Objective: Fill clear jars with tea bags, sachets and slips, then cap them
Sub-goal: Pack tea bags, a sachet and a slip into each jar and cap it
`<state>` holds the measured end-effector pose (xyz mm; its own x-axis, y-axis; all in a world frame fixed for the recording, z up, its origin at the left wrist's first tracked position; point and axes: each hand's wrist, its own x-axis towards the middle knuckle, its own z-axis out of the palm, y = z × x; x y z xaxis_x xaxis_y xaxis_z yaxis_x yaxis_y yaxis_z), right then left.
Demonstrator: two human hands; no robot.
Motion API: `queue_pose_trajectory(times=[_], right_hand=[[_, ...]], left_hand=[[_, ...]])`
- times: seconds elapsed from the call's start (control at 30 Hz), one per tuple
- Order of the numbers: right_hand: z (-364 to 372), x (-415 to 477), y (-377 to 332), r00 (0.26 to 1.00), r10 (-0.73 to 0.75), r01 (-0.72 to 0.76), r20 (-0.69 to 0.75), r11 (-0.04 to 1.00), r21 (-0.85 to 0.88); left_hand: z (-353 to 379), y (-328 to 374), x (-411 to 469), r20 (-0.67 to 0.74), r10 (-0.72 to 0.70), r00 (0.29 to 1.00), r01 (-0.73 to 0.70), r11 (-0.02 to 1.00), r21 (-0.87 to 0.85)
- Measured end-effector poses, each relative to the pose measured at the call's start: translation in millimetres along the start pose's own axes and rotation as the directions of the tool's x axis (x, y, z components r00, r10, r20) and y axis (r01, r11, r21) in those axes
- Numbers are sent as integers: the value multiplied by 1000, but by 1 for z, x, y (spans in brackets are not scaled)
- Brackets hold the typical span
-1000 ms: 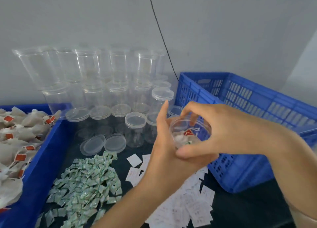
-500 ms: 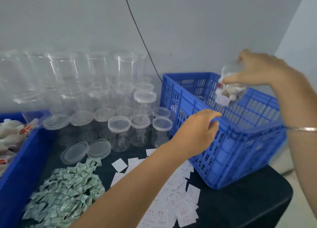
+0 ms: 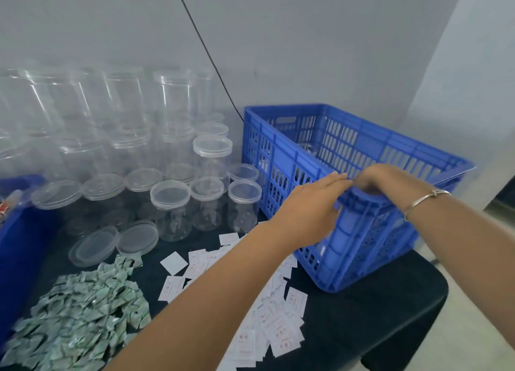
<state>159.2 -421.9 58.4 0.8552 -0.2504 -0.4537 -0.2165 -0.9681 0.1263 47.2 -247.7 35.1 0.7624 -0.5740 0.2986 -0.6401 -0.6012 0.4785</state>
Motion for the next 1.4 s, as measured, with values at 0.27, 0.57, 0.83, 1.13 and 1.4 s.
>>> queue_pose_trajectory(times=[0.27, 0.57, 0.83, 1.13, 1.4], right_hand=[[-4, -17, -9, 1000, 2, 0, 26, 995, -99], [-29, -21, -31, 683, -172, 476, -710, 842, 254], [-44, -83, -187, 467, -354, 767, -811, 618, 171], [-6, -42, -278, 806, -282, 455, -520, 857, 240], [-15, -102, -238, 592, -347, 599, -727, 793, 110]], left_hand=[[6, -4, -5, 0, -18, 1000, 18, 996, -90], [-21, -31, -20, -102, -100, 990, 90, 991, -101], [-77, -96, -77, -374, -505, 778, 348, 841, -414], [-95, -143, -151, -425, -554, 716, 479, 832, -279], [-98, -125, -150, -395, -566, 724, 407, 812, -418]])
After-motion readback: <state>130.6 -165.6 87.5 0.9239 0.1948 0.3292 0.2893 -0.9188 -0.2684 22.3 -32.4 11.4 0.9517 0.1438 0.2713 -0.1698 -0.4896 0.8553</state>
